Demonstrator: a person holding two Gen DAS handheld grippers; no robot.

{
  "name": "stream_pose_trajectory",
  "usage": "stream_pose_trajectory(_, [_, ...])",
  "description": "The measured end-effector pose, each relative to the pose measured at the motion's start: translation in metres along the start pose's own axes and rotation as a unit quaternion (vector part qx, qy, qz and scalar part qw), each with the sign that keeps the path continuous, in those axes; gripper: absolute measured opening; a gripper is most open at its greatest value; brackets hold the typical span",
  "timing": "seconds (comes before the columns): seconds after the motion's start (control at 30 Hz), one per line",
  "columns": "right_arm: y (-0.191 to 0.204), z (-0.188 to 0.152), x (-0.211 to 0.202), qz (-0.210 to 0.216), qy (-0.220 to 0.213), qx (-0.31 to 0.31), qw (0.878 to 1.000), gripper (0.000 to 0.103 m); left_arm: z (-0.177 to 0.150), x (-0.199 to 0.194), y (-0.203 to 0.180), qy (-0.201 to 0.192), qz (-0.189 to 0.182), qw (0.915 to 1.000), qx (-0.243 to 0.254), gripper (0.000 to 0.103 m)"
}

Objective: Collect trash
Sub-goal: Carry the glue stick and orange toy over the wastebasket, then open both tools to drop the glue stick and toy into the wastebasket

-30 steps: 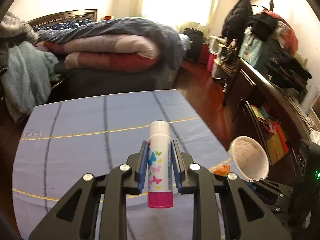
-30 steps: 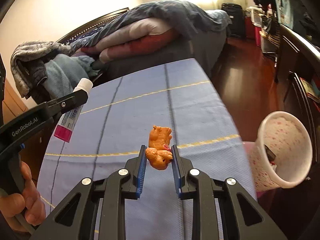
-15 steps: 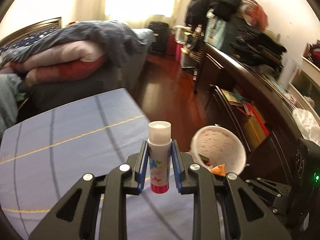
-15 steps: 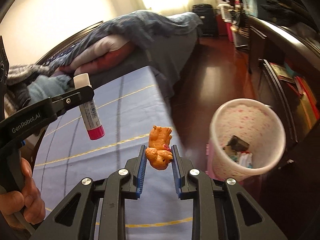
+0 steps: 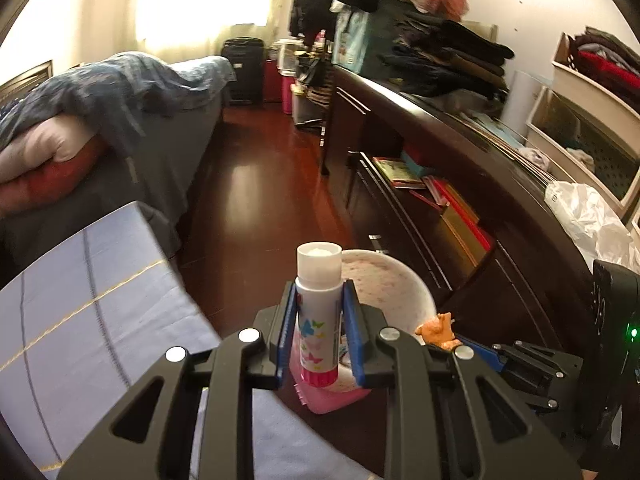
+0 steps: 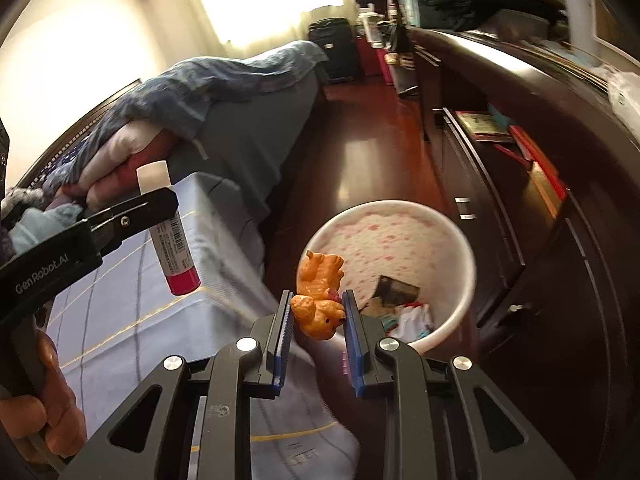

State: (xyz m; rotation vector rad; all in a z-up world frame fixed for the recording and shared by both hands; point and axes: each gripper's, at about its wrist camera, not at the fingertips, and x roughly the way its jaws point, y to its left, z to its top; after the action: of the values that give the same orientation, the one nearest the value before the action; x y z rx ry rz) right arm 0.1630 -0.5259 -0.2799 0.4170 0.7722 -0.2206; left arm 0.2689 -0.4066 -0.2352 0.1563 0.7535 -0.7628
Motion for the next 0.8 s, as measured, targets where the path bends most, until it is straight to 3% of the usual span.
stream_pose_trajectory(0.43, [-0.055, 0.009, 0.028, -0.04, 0.008, 0.054, 0.998, 0.024, 0.013, 0.072, -0.038, 0.027, -0.028, 0.9987, 0.032, 0.024])
stream_pose_trajectory(0.8, [-0.077, 0.015, 0.063, -0.061, 0.022, 0.066, 0.996, 0.024, 0.01, 0.126, -0.036, 0.057, -0.022, 0.9977, 0.028, 0.024])
